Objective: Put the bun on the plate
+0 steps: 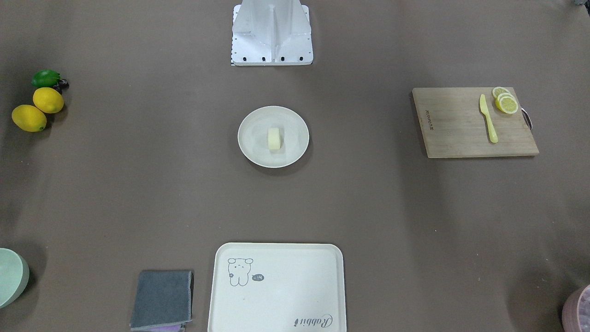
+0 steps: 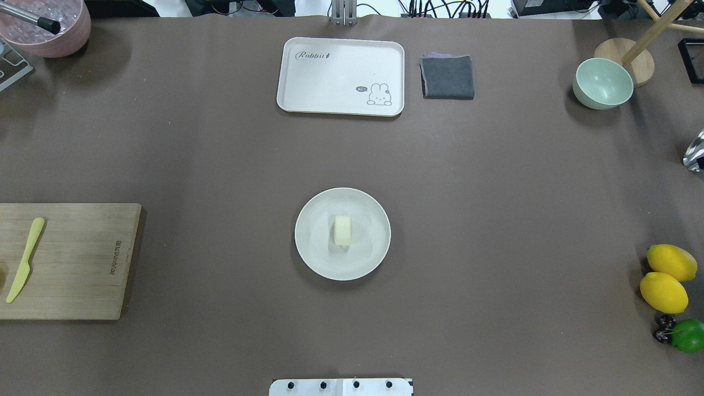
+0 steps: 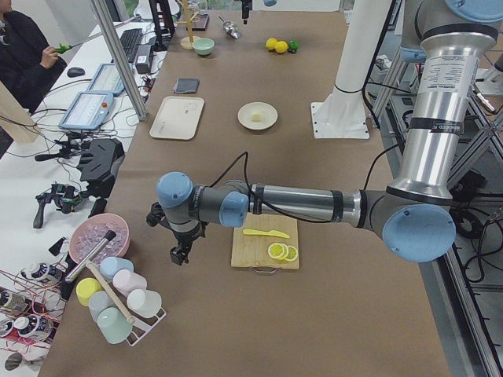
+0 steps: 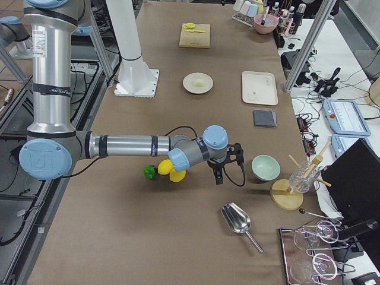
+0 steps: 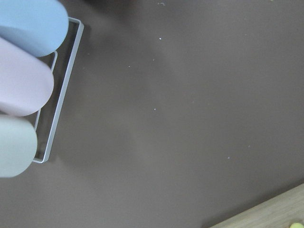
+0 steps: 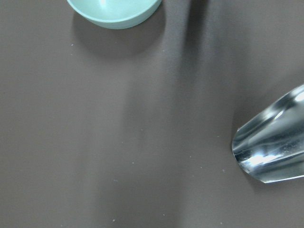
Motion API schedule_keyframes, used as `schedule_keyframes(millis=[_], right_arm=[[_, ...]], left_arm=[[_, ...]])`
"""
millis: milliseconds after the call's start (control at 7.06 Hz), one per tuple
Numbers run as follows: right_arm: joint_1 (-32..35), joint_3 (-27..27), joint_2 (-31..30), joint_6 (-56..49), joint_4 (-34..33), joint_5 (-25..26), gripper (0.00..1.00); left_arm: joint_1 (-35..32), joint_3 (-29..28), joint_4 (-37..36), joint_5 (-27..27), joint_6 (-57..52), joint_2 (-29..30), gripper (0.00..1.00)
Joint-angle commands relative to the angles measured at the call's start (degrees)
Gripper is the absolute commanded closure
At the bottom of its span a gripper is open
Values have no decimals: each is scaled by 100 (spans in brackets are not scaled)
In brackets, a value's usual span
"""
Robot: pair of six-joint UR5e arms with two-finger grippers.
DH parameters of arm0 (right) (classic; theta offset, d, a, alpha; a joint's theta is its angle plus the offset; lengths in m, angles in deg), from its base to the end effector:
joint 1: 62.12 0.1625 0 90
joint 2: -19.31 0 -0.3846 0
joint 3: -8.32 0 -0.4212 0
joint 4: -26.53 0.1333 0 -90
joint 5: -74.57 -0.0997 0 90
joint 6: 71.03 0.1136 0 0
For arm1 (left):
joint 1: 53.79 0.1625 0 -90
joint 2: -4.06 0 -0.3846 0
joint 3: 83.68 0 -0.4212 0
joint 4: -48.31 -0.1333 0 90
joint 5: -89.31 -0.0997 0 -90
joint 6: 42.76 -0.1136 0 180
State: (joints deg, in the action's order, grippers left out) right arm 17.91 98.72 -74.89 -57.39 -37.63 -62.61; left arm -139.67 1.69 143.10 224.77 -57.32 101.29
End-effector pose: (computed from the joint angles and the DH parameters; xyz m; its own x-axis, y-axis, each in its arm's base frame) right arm -0.0397 -0.5144 0.6081 0.6421 -0.1625 0.7492 0.0093 0.9789 0.2043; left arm -0.0106 -0.5806 0.5911 0.6528 0.3859 -0.6518 -0.2432 0.9217 0.3022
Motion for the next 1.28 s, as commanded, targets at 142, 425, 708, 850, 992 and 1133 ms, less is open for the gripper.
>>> schedule_keyframes(millis=[142,425,708,850,992,1133], right_arm=[[363,22,76,-833,-1006,-169,0],[636,22,331,-1440,-1677,-73,0],[663,40,428,-1478,-1820,-63,0],[663,31,446,-1470,-1820,-63,0],[689,31,481,-1461,-1829,-72,0],[681,5,490,-1470,-1820,-55,0]], left_arm=[[-16,33,31,499,199,-257,2],[10,102,5,429,199,-283,2],[193,68,-12,437,190,-292,2],[212,50,-13,429,190,-301,2],[212,50,14,437,164,-336,2],[212,67,-4,411,164,-336,2]])
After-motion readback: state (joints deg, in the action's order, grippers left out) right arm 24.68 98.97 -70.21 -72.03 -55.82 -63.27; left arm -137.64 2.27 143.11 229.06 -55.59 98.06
